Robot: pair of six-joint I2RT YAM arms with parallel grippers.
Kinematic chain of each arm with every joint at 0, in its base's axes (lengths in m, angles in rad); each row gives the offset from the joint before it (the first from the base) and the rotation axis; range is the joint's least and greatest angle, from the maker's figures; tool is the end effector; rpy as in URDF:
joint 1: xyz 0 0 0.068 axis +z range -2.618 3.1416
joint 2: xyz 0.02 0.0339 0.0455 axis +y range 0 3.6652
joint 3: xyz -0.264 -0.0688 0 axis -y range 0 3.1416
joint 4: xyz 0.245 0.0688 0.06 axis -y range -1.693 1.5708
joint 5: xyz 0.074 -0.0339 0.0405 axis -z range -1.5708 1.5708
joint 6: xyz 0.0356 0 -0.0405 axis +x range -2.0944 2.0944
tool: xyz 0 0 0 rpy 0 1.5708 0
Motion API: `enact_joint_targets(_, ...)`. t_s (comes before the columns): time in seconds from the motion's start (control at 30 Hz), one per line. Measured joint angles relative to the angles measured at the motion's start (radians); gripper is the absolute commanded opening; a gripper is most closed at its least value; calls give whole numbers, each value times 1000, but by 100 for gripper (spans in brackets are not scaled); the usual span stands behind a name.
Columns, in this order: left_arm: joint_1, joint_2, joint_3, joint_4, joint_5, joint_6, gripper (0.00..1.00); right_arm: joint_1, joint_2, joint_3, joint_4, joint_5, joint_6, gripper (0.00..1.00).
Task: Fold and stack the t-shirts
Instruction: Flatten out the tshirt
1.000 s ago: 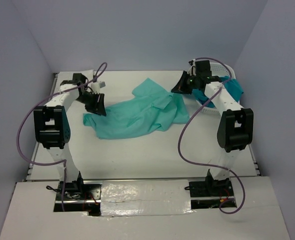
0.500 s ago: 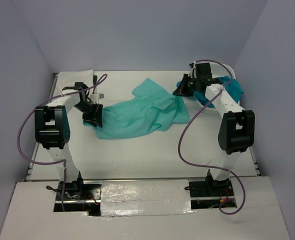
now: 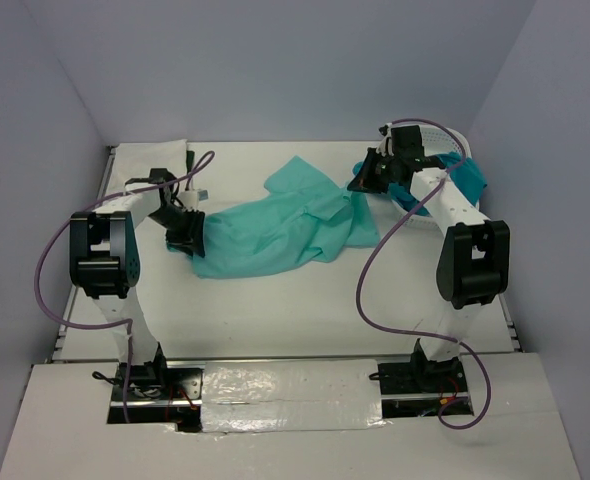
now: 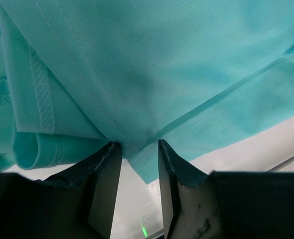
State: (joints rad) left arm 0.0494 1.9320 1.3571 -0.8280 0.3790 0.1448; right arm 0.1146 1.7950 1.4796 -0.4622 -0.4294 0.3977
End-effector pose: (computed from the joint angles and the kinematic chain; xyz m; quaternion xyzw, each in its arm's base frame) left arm 0.3696 0.0051 0.1720 0.0624 0.9768 -0.1788 0.1002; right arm 0.4017 0.0612 0.2773 0.0457 0.9038 0.2857 0.3153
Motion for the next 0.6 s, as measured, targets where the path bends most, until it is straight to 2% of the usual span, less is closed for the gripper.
enact_joint_targets(0.2, 0, 0, 0, 32, 29, -23, 20, 0, 0, 0, -3, 5, -2, 0)
enact_joint_targets(0.4, 0, 4, 3, 42, 29, -22, 18, 0, 0, 0, -3, 5, -3, 0)
enact_joint_targets(0.43, 0, 7, 3, 42, 27, -21, 4, 0, 0, 0, -3, 5, -3, 0)
enact_joint_targets(0.47, 0, 10, 3, 43, 25, -22, 0, 0, 0, 0, -3, 5, -3, 0)
enact_joint_targets(0.6, 0, 14, 9, 42, 23, -19, 0, -3, 0, 0, -3, 2, -2, 0)
